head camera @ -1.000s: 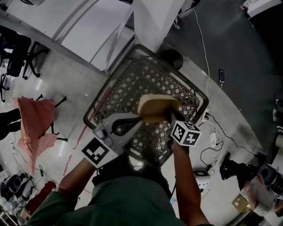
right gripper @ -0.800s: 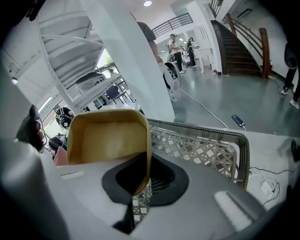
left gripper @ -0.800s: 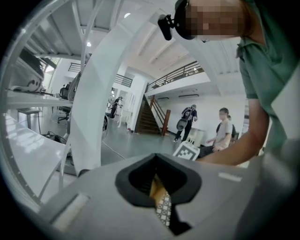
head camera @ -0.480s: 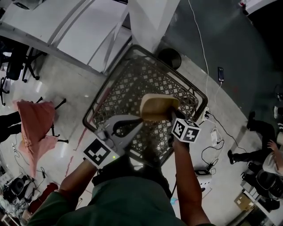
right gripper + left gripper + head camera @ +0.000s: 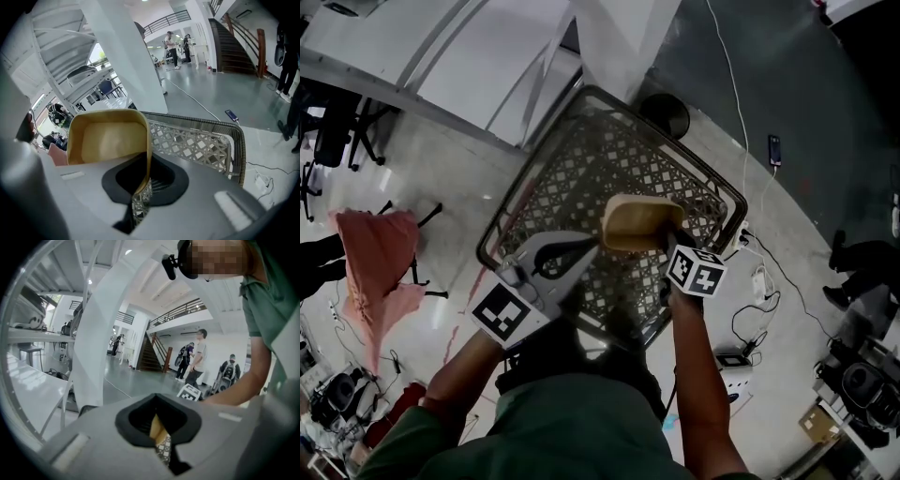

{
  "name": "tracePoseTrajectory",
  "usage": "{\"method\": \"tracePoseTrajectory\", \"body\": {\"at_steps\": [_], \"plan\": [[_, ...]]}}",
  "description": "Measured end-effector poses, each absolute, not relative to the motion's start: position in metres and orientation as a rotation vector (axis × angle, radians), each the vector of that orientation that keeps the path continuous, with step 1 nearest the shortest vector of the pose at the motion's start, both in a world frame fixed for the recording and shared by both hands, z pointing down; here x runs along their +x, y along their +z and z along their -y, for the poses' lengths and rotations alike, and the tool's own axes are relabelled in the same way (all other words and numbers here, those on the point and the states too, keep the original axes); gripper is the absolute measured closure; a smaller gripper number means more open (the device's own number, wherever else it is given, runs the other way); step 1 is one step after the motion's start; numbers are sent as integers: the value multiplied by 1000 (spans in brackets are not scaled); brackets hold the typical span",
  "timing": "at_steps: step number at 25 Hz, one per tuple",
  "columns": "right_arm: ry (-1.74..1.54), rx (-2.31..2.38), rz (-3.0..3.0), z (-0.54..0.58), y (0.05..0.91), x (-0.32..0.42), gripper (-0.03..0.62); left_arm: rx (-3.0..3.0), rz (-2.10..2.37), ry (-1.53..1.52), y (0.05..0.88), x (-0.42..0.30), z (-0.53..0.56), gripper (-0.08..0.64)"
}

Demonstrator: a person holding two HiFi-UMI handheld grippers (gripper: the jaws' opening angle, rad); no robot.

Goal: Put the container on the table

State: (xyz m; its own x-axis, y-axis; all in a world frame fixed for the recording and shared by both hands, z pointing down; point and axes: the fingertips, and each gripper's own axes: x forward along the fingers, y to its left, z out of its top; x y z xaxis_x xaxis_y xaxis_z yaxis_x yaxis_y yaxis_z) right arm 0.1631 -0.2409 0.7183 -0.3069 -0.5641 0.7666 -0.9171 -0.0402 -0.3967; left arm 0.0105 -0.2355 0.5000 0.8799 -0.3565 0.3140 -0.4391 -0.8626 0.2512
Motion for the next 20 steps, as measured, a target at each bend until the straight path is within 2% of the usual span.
{"method": "tracePoseTrajectory", "body": {"at_steps": [20], "plan": [[1299,1560,1788,233,753,163,583,2689,643,400,524,-7,235,561]]}}
